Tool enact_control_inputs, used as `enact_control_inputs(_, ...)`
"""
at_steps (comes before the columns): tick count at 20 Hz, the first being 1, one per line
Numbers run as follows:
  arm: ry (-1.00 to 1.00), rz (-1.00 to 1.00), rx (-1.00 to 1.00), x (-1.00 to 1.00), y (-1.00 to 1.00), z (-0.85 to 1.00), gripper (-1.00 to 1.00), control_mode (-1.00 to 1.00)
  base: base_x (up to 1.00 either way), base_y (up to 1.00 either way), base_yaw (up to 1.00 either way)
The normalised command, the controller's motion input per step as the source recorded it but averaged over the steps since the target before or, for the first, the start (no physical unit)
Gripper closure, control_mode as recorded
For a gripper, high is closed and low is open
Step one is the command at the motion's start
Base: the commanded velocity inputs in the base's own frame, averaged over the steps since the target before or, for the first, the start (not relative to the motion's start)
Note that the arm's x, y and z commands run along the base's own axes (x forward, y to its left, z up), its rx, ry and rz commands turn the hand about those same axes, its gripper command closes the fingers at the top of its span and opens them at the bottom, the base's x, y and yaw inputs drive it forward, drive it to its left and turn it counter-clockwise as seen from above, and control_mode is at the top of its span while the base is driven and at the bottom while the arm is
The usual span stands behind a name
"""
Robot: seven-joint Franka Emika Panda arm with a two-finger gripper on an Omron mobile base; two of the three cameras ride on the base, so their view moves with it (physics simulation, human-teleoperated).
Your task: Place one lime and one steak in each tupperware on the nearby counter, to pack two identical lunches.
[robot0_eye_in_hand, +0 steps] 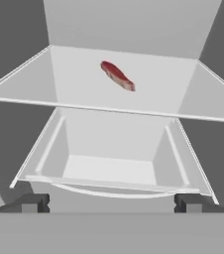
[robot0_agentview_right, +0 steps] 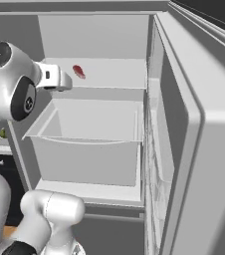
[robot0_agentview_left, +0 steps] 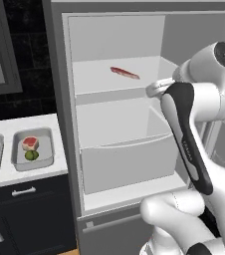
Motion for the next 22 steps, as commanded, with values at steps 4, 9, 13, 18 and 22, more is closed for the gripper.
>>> enact_control_inputs(4,0.00,0.00,0.00,0.59,-0.03,0.00,-1.00,-1.00,0.00,0.00,0.00)
enact_control_inputs(9,0.01,0.00,0.02,0.60,-0.07,0.00,-1.00,-1.00,0.00,0.00,0.00)
enact_control_inputs(13,0.07,0.00,0.01,0.59,0.00,-0.12,-1.00,-1.00,0.00,0.00,0.00)
enact_control_inputs(18,0.11,0.01,0.02,0.65,0.00,-0.10,-1.00,-1.00,0.00,0.00,0.00)
enact_control_inputs(22,0.07,0.06,0.01,0.67,0.00,-0.11,-1.00,-1.00,0.00,0.00,0.00)
